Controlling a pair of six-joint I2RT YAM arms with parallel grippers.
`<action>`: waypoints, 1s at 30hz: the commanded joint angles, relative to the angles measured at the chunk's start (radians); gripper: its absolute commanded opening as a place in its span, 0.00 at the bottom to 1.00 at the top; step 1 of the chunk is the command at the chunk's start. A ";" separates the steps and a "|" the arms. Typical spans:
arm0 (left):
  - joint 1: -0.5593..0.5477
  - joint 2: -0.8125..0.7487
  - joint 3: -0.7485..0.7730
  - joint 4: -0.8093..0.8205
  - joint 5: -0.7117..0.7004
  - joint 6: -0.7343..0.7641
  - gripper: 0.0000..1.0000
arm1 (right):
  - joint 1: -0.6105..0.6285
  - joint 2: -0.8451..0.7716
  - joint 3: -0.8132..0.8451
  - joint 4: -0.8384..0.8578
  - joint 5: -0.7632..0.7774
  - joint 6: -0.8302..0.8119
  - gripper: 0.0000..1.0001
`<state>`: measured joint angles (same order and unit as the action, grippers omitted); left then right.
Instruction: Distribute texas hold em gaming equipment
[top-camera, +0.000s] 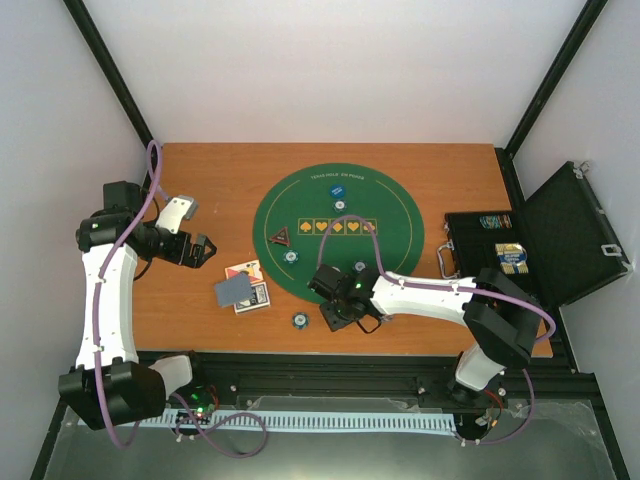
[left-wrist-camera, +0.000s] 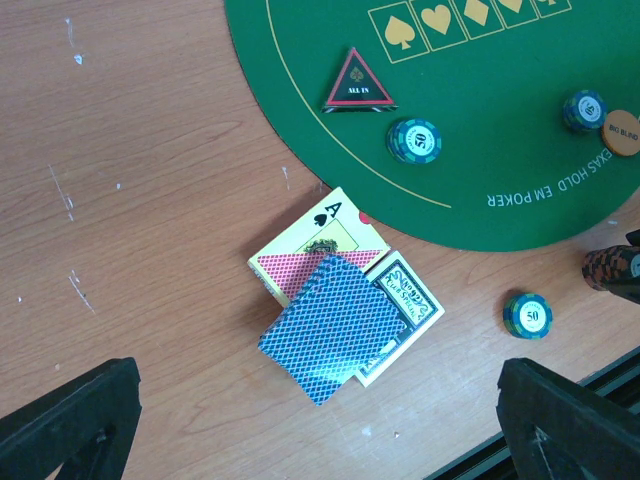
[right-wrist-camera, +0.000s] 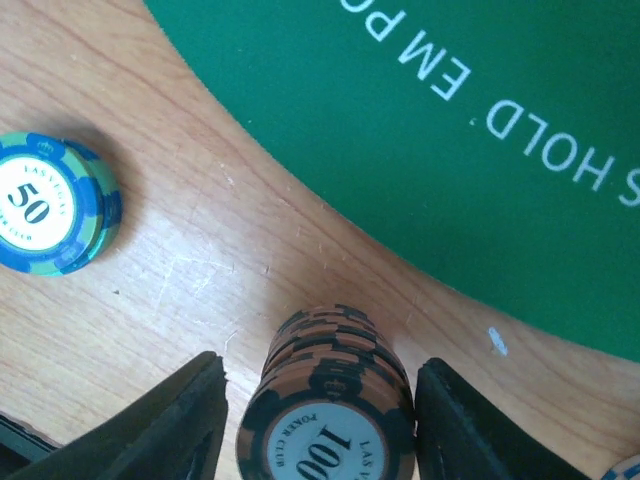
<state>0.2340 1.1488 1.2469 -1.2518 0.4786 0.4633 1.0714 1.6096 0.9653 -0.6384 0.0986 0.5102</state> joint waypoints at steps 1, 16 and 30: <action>0.005 -0.020 0.012 0.011 -0.002 -0.006 1.00 | 0.014 0.001 -0.008 0.018 0.016 0.015 0.49; 0.006 -0.024 0.017 0.011 -0.010 -0.007 1.00 | 0.015 -0.003 -0.008 0.004 0.043 0.008 0.50; 0.006 -0.026 0.017 0.009 -0.016 -0.003 1.00 | 0.018 -0.002 -0.011 0.005 0.038 0.004 0.50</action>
<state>0.2340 1.1412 1.2469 -1.2518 0.4656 0.4633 1.0740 1.6096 0.9615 -0.6353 0.1230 0.5137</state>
